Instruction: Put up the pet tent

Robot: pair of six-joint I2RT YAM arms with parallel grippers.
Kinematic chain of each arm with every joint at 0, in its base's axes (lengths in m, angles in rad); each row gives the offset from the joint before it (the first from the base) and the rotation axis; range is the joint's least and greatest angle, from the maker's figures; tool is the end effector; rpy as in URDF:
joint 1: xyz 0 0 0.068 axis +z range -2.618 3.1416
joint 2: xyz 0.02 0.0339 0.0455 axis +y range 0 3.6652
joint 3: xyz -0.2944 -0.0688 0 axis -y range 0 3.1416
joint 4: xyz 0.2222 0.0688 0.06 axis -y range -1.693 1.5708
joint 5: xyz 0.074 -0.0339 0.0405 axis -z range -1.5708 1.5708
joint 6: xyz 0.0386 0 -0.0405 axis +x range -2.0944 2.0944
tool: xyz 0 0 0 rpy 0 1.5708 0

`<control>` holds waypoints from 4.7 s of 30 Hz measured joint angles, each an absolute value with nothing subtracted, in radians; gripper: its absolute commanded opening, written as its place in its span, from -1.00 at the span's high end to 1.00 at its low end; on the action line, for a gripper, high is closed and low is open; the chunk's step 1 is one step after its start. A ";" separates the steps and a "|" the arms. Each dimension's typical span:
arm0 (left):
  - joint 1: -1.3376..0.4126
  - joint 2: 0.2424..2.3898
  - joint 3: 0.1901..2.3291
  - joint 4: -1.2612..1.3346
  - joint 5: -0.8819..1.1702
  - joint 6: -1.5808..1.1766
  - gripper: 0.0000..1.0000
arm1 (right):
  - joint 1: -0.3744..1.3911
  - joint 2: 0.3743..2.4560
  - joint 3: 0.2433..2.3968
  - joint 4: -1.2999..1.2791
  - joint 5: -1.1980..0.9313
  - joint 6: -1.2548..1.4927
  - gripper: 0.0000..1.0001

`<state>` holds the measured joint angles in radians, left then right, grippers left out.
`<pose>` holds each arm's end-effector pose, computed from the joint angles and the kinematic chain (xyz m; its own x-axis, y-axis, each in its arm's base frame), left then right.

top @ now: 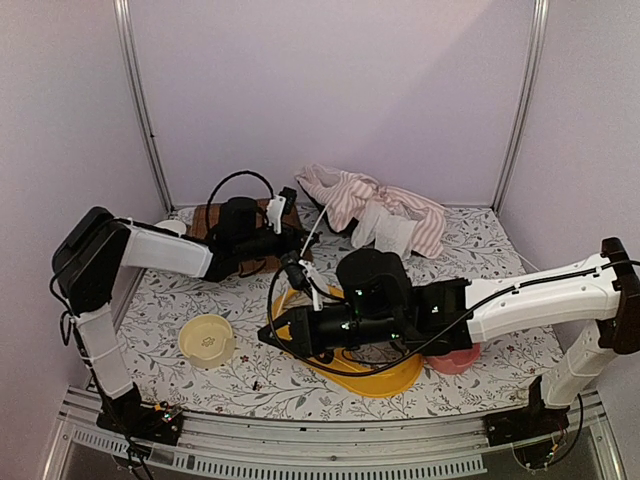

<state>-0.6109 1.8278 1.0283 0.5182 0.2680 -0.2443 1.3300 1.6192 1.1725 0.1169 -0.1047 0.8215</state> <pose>0.3215 -0.2376 0.2499 -0.4048 -0.0013 -0.9144 0.6839 0.6634 -0.3037 0.0836 0.3573 0.3293 -0.7770 -0.1109 -0.6196 -0.6174 0.3264 0.7158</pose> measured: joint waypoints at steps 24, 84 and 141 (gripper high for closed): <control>-0.653 2.195 1.443 0.508 0.133 -0.281 0.98 | 1.318 1.591 1.208 0.003 -0.121 0.819 1.00; -0.929 1.463 0.654 0.672 -0.181 -0.146 1.00 | 1.309 1.477 1.065 -0.176 -0.264 0.926 1.00; -1.244 1.263 0.691 0.619 -0.472 0.007 1.00 | 1.078 1.412 1.450 -0.360 -0.063 0.496 1.00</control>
<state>-1.2442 1.2633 0.6914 0.6189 -0.4725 0.0071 1.0779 1.4120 1.4498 -0.3595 -0.0628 0.4961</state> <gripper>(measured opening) 0.005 0.022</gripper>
